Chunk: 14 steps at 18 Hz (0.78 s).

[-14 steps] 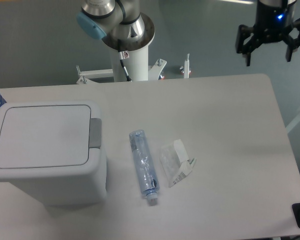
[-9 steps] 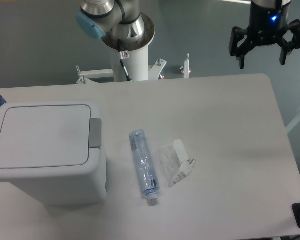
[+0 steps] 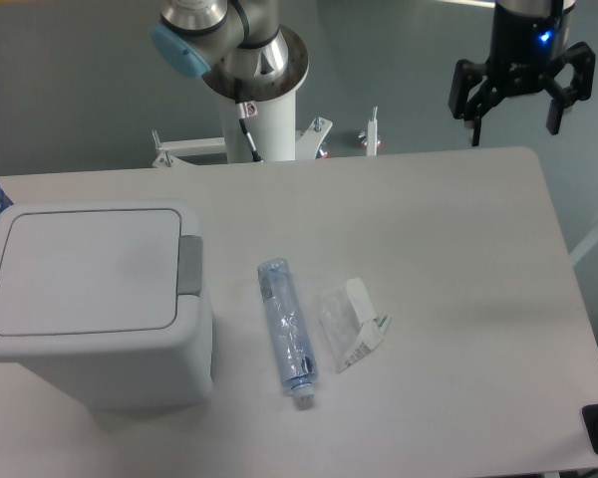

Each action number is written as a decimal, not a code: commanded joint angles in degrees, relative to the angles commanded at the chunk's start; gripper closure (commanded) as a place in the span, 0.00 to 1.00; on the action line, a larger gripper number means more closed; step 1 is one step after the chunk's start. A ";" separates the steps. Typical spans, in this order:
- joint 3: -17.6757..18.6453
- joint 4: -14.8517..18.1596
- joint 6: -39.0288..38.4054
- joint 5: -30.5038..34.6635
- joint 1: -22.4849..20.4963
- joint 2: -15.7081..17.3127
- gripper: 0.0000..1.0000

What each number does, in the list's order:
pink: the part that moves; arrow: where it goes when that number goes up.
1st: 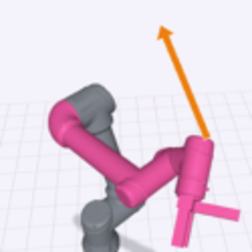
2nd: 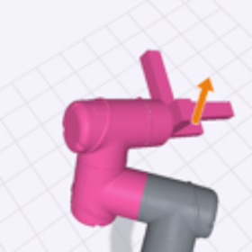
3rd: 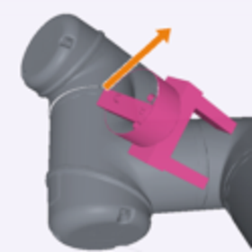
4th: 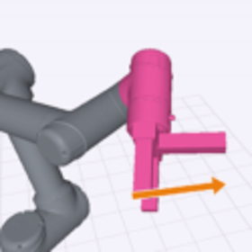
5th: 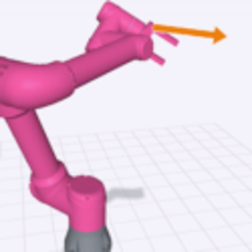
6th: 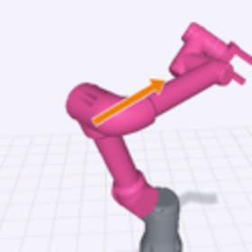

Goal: Open the trash can
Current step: 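Move the gripper toward the white trash can's grey lid tab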

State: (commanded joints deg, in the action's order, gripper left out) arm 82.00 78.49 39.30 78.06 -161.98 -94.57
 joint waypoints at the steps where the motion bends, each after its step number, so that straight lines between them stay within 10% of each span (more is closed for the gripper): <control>1: 0.18 0.09 -1.66 -1.58 0.09 0.00 0.00; 14: 0.88 0.00 -20.56 -5.55 10.10 -0.78 0.00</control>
State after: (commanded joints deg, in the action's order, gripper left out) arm 82.88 78.49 18.73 72.52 -151.89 -95.36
